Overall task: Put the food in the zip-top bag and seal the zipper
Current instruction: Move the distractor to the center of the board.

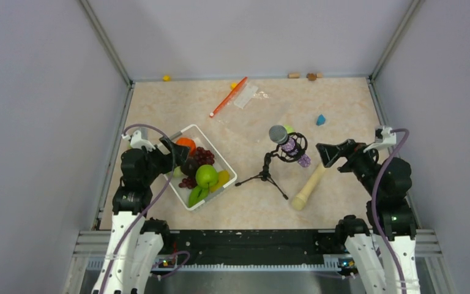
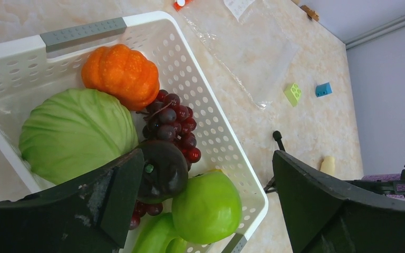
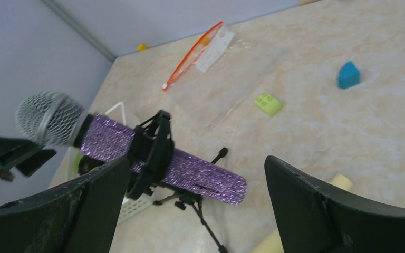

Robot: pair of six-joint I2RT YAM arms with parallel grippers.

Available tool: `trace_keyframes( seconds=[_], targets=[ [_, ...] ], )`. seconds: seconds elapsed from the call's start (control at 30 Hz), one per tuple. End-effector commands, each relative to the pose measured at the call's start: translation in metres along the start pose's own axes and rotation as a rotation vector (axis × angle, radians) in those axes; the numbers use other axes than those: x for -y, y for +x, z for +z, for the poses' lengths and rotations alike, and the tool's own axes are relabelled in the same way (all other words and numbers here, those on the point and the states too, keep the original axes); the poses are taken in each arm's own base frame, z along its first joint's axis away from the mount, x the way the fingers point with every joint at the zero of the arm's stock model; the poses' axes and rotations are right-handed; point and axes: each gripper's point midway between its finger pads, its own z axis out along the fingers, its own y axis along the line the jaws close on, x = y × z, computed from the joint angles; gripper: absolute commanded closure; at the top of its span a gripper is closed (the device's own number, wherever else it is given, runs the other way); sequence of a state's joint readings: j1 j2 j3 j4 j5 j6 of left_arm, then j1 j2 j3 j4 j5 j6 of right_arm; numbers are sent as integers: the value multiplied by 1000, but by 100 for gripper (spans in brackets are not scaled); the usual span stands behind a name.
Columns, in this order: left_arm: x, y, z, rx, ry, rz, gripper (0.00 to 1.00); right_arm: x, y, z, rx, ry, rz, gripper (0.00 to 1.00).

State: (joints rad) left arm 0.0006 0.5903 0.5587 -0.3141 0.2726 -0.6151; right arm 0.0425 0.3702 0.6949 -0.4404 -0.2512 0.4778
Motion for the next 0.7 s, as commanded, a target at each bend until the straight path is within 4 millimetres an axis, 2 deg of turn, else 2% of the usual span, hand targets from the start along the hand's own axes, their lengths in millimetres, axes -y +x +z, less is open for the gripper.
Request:
trace_keyframes(
  seconds=[0.0, 0.13, 0.23, 0.53, 0.67],
  targets=[
    [10, -8, -3, 46, 51, 4, 3, -55, 0, -7, -98, -299, -69, 1],
    [15, -9, -6, 60, 79, 7, 3, -84, 17, -21, -205, -516, -121, 1],
    [17, -9, -7, 59, 89, 9, 3, -95, 22, -30, -213, -608, -141, 1],
    [15, -7, -5, 52, 86, -1, 3, -113, 37, -47, -248, -775, -179, 1],
    [15, -5, -3, 44, 92, -7, 3, -108, 57, -34, -327, -729, -155, 1]
  ],
)
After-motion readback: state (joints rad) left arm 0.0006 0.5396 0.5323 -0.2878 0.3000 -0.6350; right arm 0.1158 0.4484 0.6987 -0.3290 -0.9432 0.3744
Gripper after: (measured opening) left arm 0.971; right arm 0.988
